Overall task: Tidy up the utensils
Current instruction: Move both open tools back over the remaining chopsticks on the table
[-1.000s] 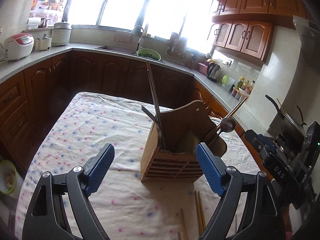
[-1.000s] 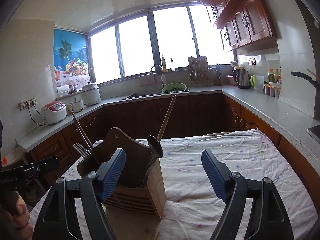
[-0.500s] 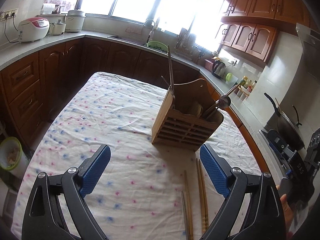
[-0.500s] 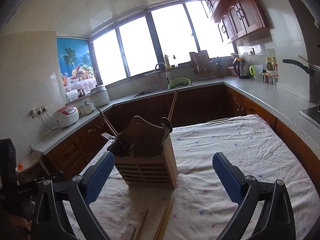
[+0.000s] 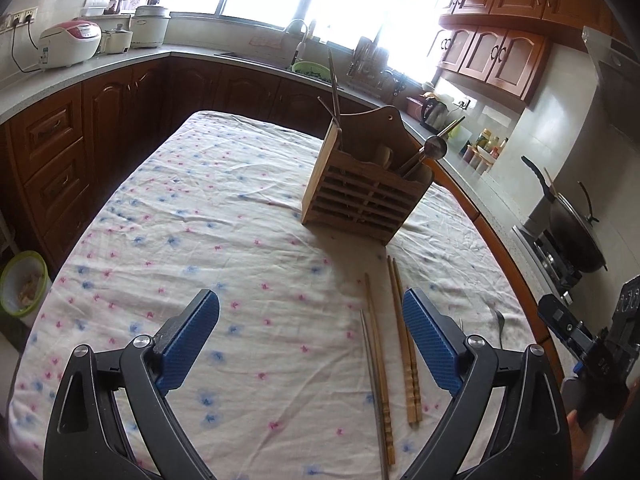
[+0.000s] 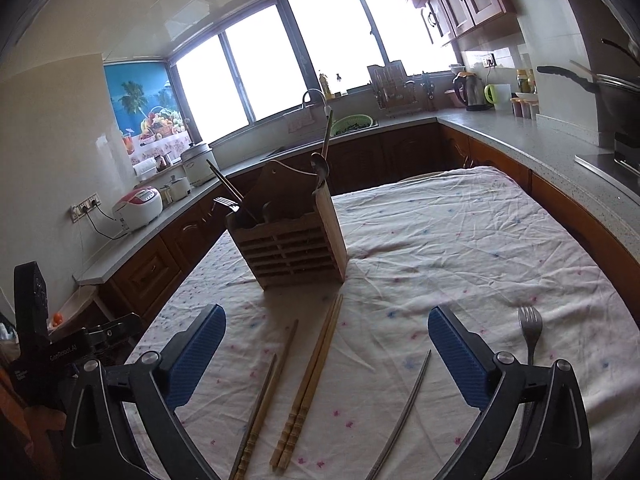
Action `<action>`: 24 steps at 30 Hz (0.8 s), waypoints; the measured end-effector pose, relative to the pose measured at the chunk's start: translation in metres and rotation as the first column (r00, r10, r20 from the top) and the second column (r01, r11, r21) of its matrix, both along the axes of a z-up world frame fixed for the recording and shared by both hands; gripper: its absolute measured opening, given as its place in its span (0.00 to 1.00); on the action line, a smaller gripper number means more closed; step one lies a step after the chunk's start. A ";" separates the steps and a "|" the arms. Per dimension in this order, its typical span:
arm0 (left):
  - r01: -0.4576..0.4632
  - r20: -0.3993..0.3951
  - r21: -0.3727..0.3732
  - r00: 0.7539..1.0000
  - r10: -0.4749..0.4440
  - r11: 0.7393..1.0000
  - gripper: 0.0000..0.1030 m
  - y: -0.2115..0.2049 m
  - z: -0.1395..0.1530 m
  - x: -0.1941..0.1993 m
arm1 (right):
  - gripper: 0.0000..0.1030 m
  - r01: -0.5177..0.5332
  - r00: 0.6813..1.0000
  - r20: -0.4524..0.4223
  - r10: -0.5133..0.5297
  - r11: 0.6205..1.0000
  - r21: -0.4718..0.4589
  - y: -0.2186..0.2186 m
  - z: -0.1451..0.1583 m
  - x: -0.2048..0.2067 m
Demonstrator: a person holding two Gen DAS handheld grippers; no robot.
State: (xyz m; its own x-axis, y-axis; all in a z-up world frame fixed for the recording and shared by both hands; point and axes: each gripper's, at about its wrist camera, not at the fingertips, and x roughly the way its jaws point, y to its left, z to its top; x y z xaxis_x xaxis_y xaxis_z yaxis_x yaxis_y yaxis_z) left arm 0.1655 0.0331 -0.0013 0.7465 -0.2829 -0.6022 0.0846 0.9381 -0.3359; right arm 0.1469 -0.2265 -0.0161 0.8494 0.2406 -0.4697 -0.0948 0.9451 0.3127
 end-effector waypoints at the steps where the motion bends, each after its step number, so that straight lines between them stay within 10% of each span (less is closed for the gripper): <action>1: 0.002 -0.005 0.001 1.000 -0.002 1.000 0.92 -0.001 -0.002 -0.002 | 0.99 0.001 1.000 -0.010 -0.001 1.000 -0.001 0.000 -0.003 -0.004; 24: 0.043 -0.064 0.020 0.997 -0.042 0.999 0.92 -0.016 -0.022 -0.012 | 0.99 0.058 0.991 -0.123 -0.056 0.998 0.014 -0.019 -0.038 -0.028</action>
